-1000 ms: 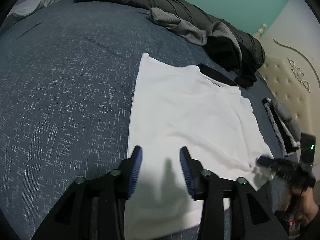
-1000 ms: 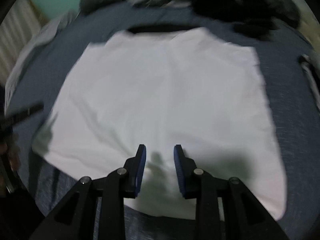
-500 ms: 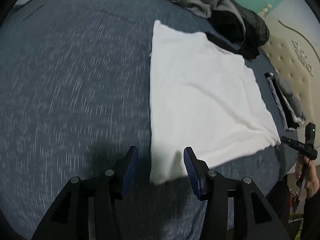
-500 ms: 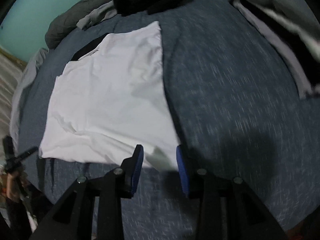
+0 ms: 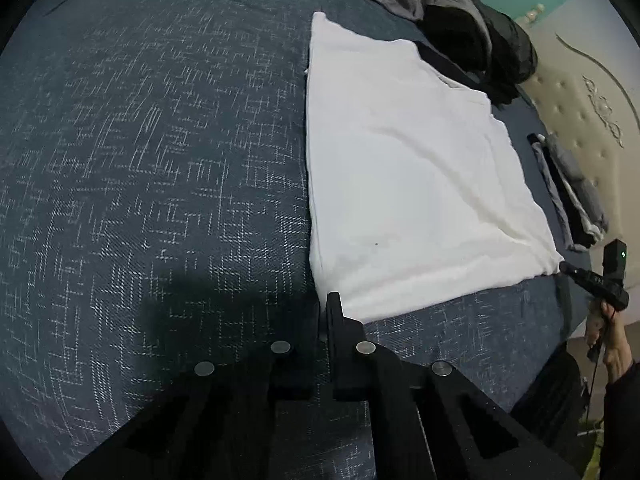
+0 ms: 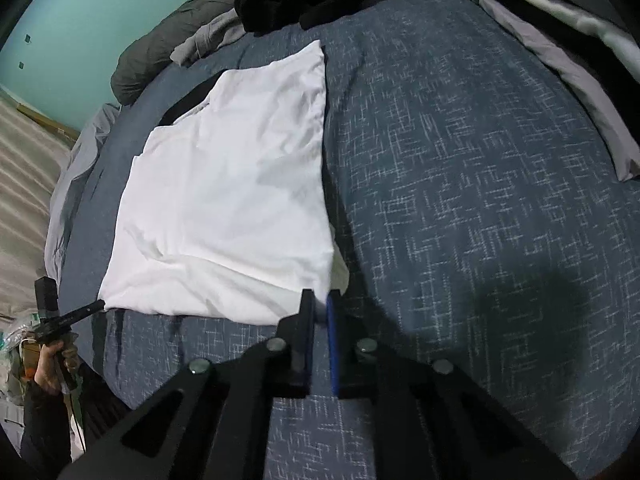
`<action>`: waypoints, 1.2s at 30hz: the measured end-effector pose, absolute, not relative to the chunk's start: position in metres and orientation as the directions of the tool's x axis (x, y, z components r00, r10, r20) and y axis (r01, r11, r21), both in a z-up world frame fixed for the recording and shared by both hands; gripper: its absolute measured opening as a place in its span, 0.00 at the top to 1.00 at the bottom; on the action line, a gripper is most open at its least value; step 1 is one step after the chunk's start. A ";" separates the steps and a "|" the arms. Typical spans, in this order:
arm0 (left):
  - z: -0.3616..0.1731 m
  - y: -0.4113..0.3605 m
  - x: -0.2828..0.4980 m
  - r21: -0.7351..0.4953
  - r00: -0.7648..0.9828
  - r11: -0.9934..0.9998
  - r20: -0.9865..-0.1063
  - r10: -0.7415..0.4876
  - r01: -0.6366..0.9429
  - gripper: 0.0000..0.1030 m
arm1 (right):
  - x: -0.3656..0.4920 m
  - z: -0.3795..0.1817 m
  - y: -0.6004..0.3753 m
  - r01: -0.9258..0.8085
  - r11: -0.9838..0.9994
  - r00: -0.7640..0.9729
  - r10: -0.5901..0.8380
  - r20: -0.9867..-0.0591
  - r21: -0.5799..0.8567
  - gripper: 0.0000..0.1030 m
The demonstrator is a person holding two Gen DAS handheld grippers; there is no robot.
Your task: Fold clothes
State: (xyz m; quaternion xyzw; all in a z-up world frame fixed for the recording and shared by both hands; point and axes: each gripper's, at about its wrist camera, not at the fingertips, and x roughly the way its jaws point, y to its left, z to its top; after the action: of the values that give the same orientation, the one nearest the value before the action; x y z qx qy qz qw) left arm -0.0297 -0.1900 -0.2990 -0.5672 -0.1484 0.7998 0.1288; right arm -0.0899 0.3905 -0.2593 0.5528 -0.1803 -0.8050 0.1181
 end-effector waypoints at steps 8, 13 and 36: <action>-0.267 -0.205 -0.015 -0.393 -0.371 -0.916 -0.841 0.393 -0.080 0.98 | -0.080 -0.230 0.411 0.027 -0.900 -0.397 -0.409 -0.822 0.435 0.97; -0.286 -0.208 -0.015 -0.383 -0.322 -0.920 -0.864 0.387 -0.079 0.98 | -0.082 -0.258 0.411 0.013 -0.937 -0.323 -0.335 -0.885 0.350 0.97; -0.279 -0.206 -0.044 -0.338 -0.377 -0.940 -0.866 0.328 -0.042 0.61 | -0.140 -0.217 0.336 0.118 -0.902 -0.423 -0.424 -0.800 0.416 0.71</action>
State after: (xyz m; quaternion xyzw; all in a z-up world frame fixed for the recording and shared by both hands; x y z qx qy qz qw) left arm -0.0438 -0.2061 -0.2793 -0.5466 -0.1309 0.8193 0.1131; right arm -0.1396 0.3358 -0.2167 0.5115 -0.1499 -0.8302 0.1632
